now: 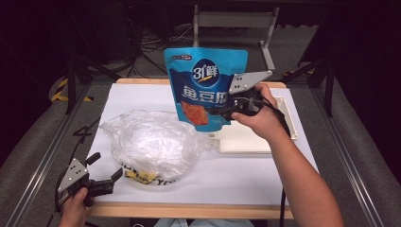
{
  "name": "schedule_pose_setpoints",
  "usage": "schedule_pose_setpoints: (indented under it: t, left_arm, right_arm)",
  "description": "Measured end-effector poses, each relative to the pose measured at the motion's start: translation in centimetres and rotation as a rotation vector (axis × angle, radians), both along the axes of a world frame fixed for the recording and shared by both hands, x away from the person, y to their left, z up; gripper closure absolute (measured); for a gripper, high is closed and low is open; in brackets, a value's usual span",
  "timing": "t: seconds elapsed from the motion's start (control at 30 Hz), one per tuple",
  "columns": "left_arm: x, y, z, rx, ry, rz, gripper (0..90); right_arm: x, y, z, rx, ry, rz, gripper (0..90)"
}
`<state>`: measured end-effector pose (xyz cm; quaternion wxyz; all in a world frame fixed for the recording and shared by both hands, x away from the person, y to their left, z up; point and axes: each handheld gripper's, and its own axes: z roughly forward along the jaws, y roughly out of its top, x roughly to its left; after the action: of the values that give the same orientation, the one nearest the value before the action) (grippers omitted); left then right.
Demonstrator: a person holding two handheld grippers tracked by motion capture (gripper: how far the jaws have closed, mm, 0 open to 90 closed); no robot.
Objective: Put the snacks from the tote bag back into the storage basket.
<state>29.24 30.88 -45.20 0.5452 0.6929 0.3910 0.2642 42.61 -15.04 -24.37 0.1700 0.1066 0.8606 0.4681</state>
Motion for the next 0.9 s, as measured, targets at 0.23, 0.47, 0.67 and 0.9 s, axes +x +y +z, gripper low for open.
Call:
schedule_pose_setpoints:
  t: [0.23,0.47,0.67,0.9]
  left_arm:
    - [0.0,0.0,0.0,0.000,-0.001,0.002,0.2]
    - [0.0,0.0,0.0,0.002,0.001,-0.001,0.2]
    - [0.0,0.0,0.0,0.002,0.002,0.001,0.2]
    - [0.0,0.0,0.0,0.004,0.005,0.001,0.2]
  right_arm:
    - [0.2,-2.5,0.2,-0.001,-0.003,-0.048,52.6]
    - [0.6,-4.8,0.4,-0.013,0.000,-0.102,52.6]
    - [1.1,-6.6,0.4,-0.017,0.001,-0.136,52.5]
    - [1.5,-8.4,0.2,-0.029,-0.002,-0.182,52.5]
